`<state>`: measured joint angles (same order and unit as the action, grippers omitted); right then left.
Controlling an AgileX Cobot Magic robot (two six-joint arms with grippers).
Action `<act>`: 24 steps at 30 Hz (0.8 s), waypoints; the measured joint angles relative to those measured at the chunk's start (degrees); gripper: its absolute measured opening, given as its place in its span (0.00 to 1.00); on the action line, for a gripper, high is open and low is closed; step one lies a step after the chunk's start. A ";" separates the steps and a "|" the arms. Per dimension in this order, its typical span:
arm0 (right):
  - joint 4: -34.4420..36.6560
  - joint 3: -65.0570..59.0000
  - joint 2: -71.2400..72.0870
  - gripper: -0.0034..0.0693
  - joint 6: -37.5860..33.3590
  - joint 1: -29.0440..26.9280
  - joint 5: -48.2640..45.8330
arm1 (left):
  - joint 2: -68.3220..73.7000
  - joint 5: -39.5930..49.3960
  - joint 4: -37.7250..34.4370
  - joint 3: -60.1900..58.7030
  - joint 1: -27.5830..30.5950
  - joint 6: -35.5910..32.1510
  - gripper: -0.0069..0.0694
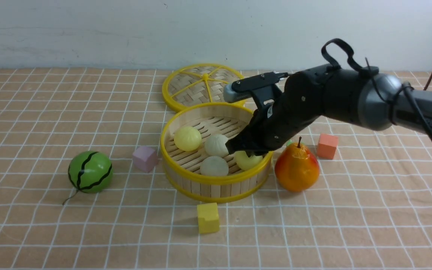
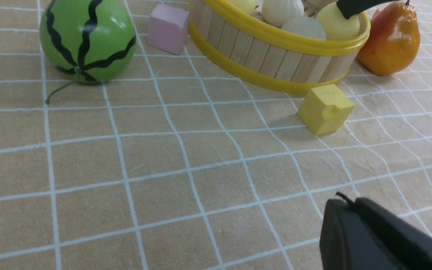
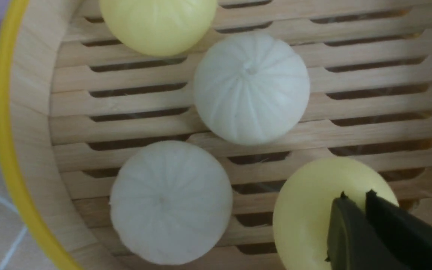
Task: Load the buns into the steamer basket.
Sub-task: Use the right arm to put the steamed stuffed bun into the steamer, then use the right arm to grab a steamed stuffed bun
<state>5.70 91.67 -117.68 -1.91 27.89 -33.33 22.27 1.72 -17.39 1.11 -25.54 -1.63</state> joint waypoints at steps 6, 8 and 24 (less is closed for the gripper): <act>0.16 0.10 0.84 0.45 0.05 0.06 0.27 | 0.00 0.00 0.00 0.00 0.00 0.00 0.11; 0.16 0.10 2.94 0.58 0.38 -0.51 0.20 | 0.00 0.00 0.00 0.00 0.00 0.00 0.11; -2.80 16.35 -8.79 0.43 10.06 -11.91 -0.91 | 0.00 0.00 0.00 0.00 0.00 0.00 0.11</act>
<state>2.90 108.02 -126.47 8.16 15.98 -34.23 22.27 1.72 -17.39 1.11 -25.54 -1.63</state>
